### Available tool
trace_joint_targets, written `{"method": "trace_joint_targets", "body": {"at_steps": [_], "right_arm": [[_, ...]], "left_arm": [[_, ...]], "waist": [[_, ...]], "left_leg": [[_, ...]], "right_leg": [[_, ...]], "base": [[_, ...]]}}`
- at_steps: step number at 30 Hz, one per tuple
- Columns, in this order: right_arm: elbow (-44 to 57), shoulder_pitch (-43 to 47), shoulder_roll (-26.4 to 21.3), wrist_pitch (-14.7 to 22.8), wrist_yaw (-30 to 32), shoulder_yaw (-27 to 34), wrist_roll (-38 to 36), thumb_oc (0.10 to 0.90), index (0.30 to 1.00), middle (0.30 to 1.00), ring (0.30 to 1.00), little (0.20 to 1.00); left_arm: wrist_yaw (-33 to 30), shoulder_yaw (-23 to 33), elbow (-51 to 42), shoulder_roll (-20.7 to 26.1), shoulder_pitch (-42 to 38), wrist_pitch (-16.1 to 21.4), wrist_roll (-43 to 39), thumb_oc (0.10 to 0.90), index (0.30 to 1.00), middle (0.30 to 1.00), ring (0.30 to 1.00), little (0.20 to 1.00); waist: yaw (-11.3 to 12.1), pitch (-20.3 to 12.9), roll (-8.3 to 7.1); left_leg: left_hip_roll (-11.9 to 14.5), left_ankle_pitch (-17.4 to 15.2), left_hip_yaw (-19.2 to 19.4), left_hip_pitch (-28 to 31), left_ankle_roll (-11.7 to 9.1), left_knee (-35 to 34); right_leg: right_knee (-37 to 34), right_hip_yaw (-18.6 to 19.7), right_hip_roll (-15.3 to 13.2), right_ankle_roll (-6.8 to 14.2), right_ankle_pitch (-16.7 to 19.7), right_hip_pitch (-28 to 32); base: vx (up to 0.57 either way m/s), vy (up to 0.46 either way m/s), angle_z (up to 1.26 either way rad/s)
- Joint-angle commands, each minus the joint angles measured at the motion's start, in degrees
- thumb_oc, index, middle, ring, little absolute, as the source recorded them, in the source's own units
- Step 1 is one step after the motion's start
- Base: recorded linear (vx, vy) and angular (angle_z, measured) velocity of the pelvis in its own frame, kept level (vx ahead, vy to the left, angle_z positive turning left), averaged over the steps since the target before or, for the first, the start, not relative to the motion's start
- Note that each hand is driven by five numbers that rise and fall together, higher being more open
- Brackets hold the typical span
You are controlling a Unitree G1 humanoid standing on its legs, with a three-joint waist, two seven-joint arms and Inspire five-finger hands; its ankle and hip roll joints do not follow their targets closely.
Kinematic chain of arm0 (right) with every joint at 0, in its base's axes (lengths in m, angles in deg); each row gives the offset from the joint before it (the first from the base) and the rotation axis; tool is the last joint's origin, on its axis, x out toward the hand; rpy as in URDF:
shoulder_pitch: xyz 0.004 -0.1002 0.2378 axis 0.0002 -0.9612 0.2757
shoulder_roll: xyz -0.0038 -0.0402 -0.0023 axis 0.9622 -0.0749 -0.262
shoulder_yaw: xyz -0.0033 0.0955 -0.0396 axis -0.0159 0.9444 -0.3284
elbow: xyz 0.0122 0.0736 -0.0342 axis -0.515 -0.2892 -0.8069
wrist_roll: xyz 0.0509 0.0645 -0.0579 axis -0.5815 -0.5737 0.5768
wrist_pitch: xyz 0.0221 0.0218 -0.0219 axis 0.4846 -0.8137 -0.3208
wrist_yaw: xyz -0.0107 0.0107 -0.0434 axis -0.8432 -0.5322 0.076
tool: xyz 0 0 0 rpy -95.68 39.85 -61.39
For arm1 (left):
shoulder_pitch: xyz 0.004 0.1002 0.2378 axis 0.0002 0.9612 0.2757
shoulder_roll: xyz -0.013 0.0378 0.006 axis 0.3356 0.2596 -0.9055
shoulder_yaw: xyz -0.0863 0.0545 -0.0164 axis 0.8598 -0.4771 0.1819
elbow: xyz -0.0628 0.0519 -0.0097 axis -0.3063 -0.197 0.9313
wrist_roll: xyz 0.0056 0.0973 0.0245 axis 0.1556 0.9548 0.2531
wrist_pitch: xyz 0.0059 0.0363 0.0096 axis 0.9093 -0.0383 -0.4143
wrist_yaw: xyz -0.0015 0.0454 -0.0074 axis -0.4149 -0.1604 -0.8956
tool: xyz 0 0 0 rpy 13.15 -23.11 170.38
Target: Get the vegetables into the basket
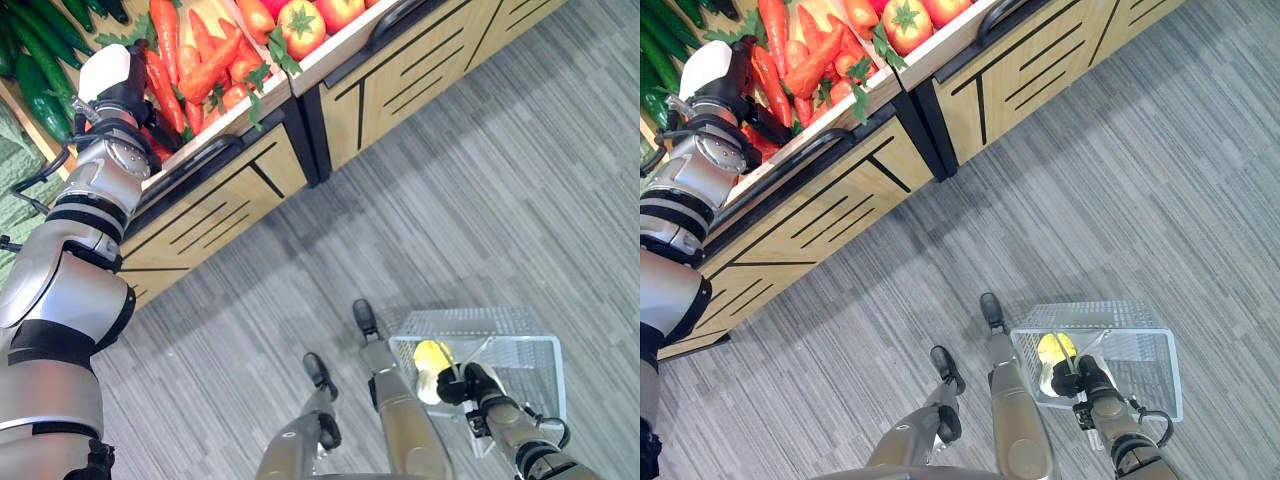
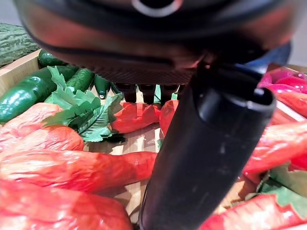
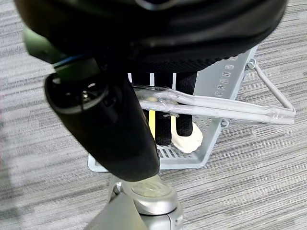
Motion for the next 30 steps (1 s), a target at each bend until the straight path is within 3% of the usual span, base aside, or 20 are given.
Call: {"method": "trace_joint_targets", "body": {"at_steps": [1, 2, 16, 30], "right_arm": [[-1.9, -5.9, 1.5, -1.0, -1.1, -1.8, -1.5, 0.4, 0.3, 0.3, 0.3, 0.3], [-2.0, -6.0, 1.5, -1.0, -1.0, -1.8, -1.3, 0.4, 0.3, 0.3, 0.3, 0.3], [-2.3, -7.1, 1.8, -0.6, -0.5, -1.5, -2.0, 0.4, 0.3, 0.3, 0.3, 0.3], [-3.4, -7.0, 2.1, -0.2, -0.5, -2.3, -1.7, 0.4, 0.3, 0.3, 0.3, 0.3]], "left_arm": [[-1.5, -1.1, 2.1, 3.1, -5.3, 0.6, 1.7, 0.553, 0.514, 0.514, 0.514, 0.514], [-1.4, -1.0, 2.1, 3.0, -5.1, 0.6, 1.8, 0.4, 0.3, 0.3, 0.3, 0.3], [-2.3, -0.2, 1.8, 1.9, -3.0, 0.3, 3.1, 0.4, 0.3, 0.3, 0.3, 0.3], [-5.6, -0.8, 1.9, 4.5, -4.0, -0.7, 5.9, 0.4, 0.3, 0.3, 0.3, 0.3]], "waist": [[0.0, -2.5, -0.31], [0.0, -2.6, -0.29], [0.4, -2.9, -0.44], [1.3, -4.6, -1.94]], "left_leg": [[0.4, 1.1, -0.2, -4.2, -0.6, 0.1], [0.4, 1.1, -0.3, -4.3, -0.7, 0.1], [0.4, 1.3, -0.8, -5.3, -0.7, 0.1], [0.1, 1.6, -2.5, -4.3, -0.5, 0.1]], "right_leg": [[-0.1, -2.8, 0.2, 4.4, -6.4, 4.1], [-0.1, -2.8, 0.2, 4.4, -6.4, 3.9], [-0.1, -3.2, 0.4, 4.2, -6.5, 3.1], [-0.1, -4.6, 0.3, 4.1, -6.9, 4.6]], "base": [[0.03, -0.01, -0.01], [0.03, -0.011, -0.01], [0.0, 0.0, 0.0], [0.0, 0.003, 0.01]]}}
